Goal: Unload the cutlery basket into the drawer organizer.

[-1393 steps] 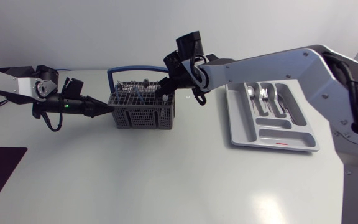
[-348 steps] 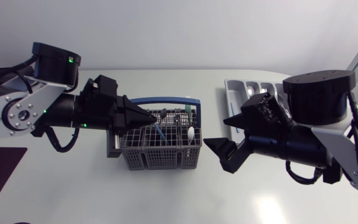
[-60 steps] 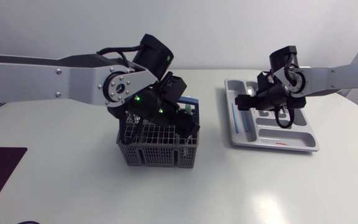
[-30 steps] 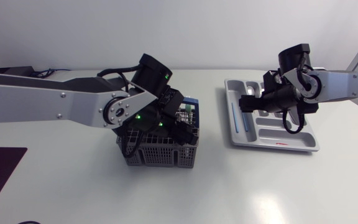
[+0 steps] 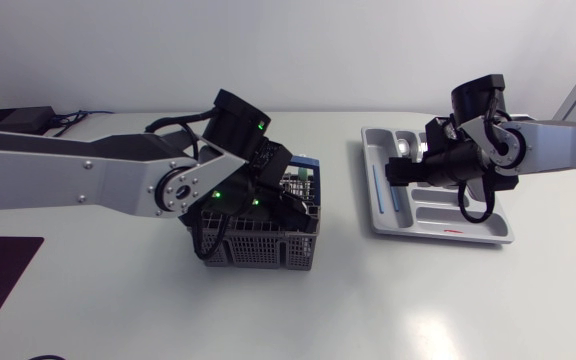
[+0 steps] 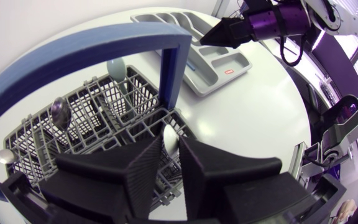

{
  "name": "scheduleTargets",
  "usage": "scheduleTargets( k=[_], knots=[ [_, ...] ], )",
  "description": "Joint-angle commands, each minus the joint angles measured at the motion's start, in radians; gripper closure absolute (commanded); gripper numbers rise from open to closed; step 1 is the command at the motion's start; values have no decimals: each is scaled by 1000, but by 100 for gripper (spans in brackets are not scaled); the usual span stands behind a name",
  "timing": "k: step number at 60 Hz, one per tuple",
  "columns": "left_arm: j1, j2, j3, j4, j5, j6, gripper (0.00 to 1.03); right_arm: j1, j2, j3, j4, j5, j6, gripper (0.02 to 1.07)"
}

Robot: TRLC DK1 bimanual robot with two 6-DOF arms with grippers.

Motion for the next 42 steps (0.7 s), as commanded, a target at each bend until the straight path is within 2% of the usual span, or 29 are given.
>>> scheduleTargets(
  k=[1, 26, 37, 39, 42],
  knots=[
    [-8, -42, -51, 44, -3, -29, 84, 9, -28, -27, 6, 7, 14, 17],
    [12, -103, -86, 74, 79, -38, 89, 10, -62, -46, 6, 14, 5, 17],
    [12, -100, -83, 74, 80, -37, 88, 12, -71, -57, 8, 16, 2, 17],
    [12, -91, -77, 71, 79, -37, 87, 12, -72, -57, 8, 18, 1, 17],
    [12, -82, -69, 54, 79, -37, 73, 12, -72, -59, 8, 18, 1, 17]
  ],
)
